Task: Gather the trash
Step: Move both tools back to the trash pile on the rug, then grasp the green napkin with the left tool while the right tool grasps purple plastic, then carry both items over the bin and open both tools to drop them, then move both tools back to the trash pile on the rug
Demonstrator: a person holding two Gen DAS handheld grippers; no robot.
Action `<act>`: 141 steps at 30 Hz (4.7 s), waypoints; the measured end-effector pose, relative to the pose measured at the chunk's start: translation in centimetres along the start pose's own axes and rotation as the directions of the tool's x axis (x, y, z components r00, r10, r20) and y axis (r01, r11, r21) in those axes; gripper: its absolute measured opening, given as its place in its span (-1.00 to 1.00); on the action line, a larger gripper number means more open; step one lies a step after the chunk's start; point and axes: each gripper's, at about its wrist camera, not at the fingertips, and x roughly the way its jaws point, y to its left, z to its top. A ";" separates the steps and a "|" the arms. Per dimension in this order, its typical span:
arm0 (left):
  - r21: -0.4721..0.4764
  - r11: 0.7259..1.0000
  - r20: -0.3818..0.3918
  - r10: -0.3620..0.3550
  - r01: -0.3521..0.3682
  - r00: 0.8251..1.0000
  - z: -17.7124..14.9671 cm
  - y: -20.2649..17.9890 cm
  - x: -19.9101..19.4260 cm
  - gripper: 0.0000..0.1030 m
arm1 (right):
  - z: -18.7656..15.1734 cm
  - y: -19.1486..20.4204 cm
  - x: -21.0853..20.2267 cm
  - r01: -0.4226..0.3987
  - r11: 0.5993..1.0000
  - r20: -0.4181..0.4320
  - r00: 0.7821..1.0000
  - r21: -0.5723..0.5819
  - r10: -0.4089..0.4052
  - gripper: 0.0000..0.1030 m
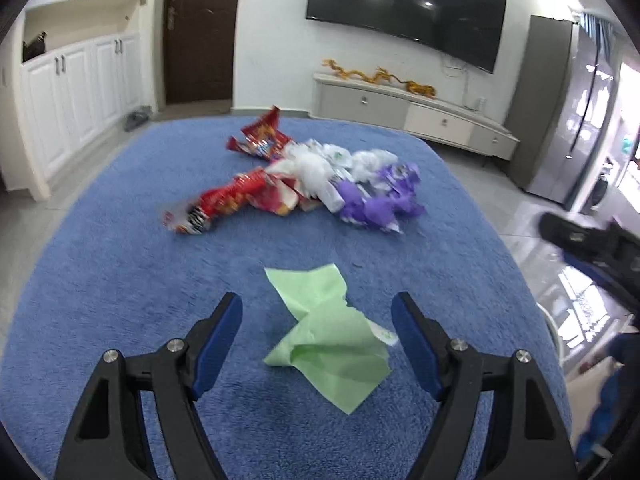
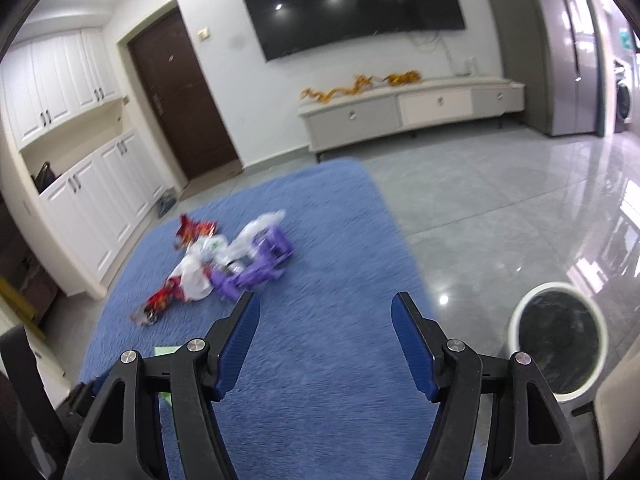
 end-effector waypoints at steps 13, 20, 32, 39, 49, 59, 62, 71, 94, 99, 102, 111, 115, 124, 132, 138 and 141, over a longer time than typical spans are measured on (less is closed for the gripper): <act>-0.097 0.975 -0.121 -0.209 0.198 0.970 -0.3 2.7 4.0 0.49 | 0.2 5.2 9.7 -0.140 0.990 -0.159 0.978 -0.028 0.133 0.31; -0.086 0.975 -0.125 -0.213 0.203 0.969 -0.4 2.6 4.2 0.42 | 1.3 6.2 13.6 -0.192 0.981 -0.210 0.961 -0.023 0.183 0.29; -0.070 0.976 -0.112 -0.214 0.207 0.970 -0.1 2.4 4.5 0.01 | 0.8 7.4 16.3 -0.241 0.970 -0.235 0.945 -0.037 0.226 -0.25; -0.113 0.965 -0.116 -0.249 0.237 0.961 0.0 3.1 4.5 -0.17 | -0.2 6.9 12.6 -0.287 0.953 -0.199 0.943 -0.092 0.265 -0.26; -0.085 0.977 -0.069 -0.204 0.198 0.977 0.7 2.1 2.0 -0.33 | -0.2 3.3 9.1 -0.303 0.953 -0.126 0.946 -0.010 0.300 -0.26; -0.052 0.985 -0.010 -0.165 0.164 0.986 2.2 0.4 -1.1 -0.34 | 0.0 0.5 4.4 -0.338 0.941 -0.031 0.940 0.020 0.339 -0.26; -0.023 0.987 0.006 -0.161 0.161 0.987 2.8 -1.1 -1.7 -0.34 | 0.6 -1.1 2.3 -0.309 0.951 0.024 0.951 0.024 0.308 -0.26; 0.104 0.973 0.047 -0.212 0.206 0.976 3.9 -7.4 -3.8 -0.34 | 1.1 -6.7 -3.8 -0.186 0.981 0.163 0.971 0.045 0.177 -0.26; 0.424 0.781 -0.219 -0.403 0.458 0.889 2.3 -37.1 3.3 -0.29 | -6.3 -31.5 -7.4 0.233 0.839 0.095 0.943 0.493 -0.318 -0.23; 0.408 0.770 -0.292 -0.399 0.491 0.869 2.1 -41.7 7.4 -0.27 | -7.4 -35.2 -5.1 0.264 0.794 0.037 0.941 0.548 -0.338 -0.21; 0.408 0.762 -0.310 -0.403 0.504 0.861 1.9 -43.9 9.1 -0.21 | -7.4 -37.0 -3.5 0.286 0.783 0.006 0.938 0.552 -0.346 -0.21; 0.380 0.729 -0.379 -0.438 0.569 0.815 1.5 -45.6 12.1 0.32 | -7.9 -39.1 0.0 0.329 0.769 -0.082 0.936 0.549 -0.342 0.03; 0.336 0.752 -0.384 -0.441 0.567 0.811 2.0 -44.3 12.3 0.32 | -8.2 -39.2 -0.3 0.338 0.754 -0.091 0.932 0.563 -0.350 0.05; 0.272 0.843 -0.206 -0.420 0.464 0.884 4.8 -38.5 9.6 0.32 | -6.1 -37.4 -2.9 0.338 0.759 -0.042 0.924 0.557 -0.380 0.06; 0.243 0.901 -0.038 -0.362 0.360 0.931 7.8 -31.6 5.9 0.32 | -1.8 -33.5 -6.4 0.343 0.801 0.044 0.908 0.491 -0.416 0.15; 0.199 0.936 0.036 -0.304 0.291 0.952 10.1 -25.9 3.4 0.32 | 2.3 -28.3 -8.5 0.342 0.848 0.116 0.901 0.405 -0.419 0.15; 0.155 0.955 0.095 -0.269 0.252 0.959 11.8 -22.5 1.7 0.32 | 4.5 -25.2 -9.7 0.336 0.872 0.165 0.896 0.355 -0.413 0.17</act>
